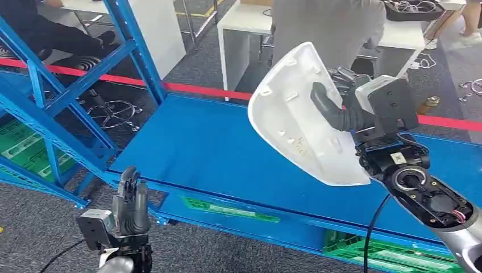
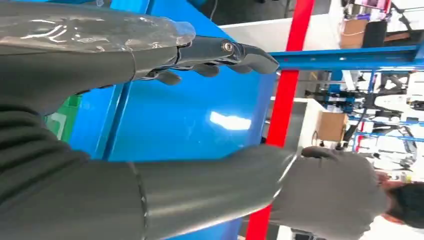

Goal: Take the parts from the cabinet and place them on the table.

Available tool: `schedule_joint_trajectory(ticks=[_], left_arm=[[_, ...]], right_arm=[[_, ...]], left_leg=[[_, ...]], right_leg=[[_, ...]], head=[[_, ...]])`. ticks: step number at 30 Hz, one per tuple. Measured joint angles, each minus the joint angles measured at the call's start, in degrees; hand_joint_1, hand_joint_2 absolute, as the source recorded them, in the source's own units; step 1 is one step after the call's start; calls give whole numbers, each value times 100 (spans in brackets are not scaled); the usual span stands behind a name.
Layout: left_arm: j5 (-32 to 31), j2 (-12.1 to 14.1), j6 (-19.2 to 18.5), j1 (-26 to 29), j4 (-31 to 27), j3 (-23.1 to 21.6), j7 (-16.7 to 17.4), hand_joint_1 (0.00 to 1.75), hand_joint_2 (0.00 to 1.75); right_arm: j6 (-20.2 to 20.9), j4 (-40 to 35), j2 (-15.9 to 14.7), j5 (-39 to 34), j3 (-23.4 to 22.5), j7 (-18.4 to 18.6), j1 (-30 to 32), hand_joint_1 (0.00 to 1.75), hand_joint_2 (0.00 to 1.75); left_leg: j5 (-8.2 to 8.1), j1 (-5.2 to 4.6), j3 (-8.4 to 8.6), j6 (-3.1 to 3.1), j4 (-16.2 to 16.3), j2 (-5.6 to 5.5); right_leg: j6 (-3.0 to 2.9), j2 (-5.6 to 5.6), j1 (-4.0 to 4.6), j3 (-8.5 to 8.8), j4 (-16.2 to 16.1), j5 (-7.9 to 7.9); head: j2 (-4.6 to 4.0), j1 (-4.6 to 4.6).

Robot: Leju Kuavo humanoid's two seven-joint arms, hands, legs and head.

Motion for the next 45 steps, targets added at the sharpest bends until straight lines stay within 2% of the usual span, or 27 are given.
schedule_joint_trajectory(ticks=[12,38,45], left_arm=[[-20,0,-190,21,0,17,-92,0,175],[-127,-2,-223,35,0,42,-81,0,175],[-81,0,-236,38,0,44,-92,0,175]], right_arm=[[-61,4,0,153,20,-24,139,175,175],[-61,-11,0,218,-9,35,299,175,175],[-83,-9,0,-7,9,50,296,175,175]], left_leg=[[0,0,-2,0,0,-1],[0,0,-1,0,0,0],[0,0,-3,0,-1,-1]], right_leg=[[0,0,0,-1,0,-1],[0,0,0,-1,0,-1],[0,-1,0,-1,0,-1]], head=[[0,2],[0,-2],[0,-4]])
